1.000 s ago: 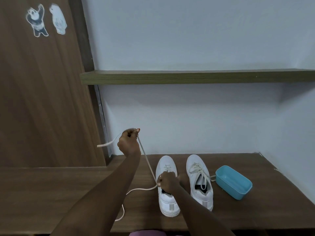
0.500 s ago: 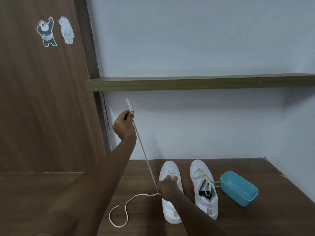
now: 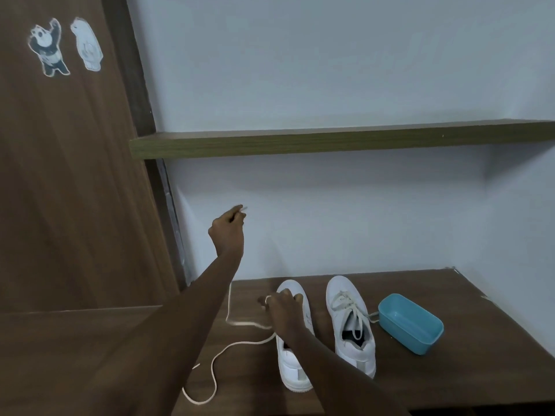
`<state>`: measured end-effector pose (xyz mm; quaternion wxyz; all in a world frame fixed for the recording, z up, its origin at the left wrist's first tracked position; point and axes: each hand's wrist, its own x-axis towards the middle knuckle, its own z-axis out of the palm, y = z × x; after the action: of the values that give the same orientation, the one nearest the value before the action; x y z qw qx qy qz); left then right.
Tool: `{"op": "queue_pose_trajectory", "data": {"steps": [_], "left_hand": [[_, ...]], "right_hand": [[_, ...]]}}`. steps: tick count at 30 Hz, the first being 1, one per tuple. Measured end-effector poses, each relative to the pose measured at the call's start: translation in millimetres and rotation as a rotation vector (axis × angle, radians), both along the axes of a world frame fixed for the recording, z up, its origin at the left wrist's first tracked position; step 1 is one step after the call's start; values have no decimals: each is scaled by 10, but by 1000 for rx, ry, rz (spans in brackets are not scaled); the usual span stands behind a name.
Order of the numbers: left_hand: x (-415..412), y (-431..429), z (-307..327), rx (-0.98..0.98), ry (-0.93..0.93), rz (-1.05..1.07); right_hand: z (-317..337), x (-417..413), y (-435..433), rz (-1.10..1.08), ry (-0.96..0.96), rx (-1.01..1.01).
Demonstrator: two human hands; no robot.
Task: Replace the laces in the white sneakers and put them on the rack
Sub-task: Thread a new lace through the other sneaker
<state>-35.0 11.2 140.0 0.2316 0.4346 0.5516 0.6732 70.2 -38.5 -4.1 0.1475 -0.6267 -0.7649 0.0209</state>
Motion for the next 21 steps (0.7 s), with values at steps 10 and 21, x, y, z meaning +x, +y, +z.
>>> {"op": "queue_pose_trajectory", "data": {"steps": [10,21], "left_hand": [[324,-35,-1085,-409,174,-230],[475,-86,-1602,-635,354,-359]], "right_hand": [[-331,745,116,-150,466,-297],[-561,554,97,-163,134,-140]]}}
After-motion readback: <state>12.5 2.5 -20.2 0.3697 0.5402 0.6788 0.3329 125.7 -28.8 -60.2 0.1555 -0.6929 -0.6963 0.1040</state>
